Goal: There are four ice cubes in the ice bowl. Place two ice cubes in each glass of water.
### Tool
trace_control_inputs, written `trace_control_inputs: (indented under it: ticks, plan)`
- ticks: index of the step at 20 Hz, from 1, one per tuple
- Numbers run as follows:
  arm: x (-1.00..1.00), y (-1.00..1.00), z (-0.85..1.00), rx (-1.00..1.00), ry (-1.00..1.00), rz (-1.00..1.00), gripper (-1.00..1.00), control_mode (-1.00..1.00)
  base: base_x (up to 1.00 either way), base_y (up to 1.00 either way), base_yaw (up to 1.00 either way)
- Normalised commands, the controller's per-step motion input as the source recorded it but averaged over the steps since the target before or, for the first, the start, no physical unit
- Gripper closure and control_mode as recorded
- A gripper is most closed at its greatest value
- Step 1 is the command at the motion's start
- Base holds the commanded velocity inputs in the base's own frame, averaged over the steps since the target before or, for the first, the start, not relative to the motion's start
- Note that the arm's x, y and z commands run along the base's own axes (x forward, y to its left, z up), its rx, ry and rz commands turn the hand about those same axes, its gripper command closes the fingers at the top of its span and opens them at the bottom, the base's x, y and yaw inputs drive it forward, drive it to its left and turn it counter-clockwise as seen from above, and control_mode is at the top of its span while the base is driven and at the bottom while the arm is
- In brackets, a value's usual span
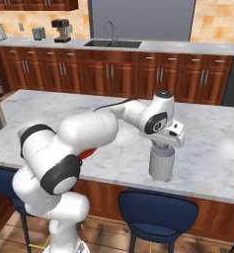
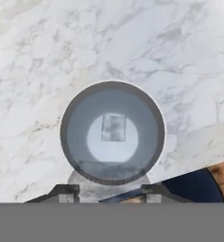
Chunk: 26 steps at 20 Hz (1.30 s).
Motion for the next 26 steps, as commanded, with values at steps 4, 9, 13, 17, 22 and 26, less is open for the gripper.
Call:
trace_control_inputs:
  ticks: [4,9,13,17,22,26]
  plan:
    - [0.29,-0.12,-0.47,0.00,0.08,0.00,1.00,-1.00,0.00,0.00,0.00]
    - [0.26,-0.24,-0.27,0.00,0.04,0.01,1.00,-1.00,0.00,0.00,0.00]
    - [0.16,-0.19,-0.14,0.00,0.03,0.01,1.00,-1.00,0.00,0.00,0.00]
    - [0.03,-0.03,-0.09,0.00,0.02,0.00,1.00,-1.00,0.00,0.00,0.00]
    - [0.05,0.00,-0.11,0.00,0.02,0.00,-1.00,-1.00,0.00,0.00,0.00]
    - [0.09,0.00,-0.06,0.00,0.00,0.00,-1.00,-1.00,0.00,0.00,0.00]
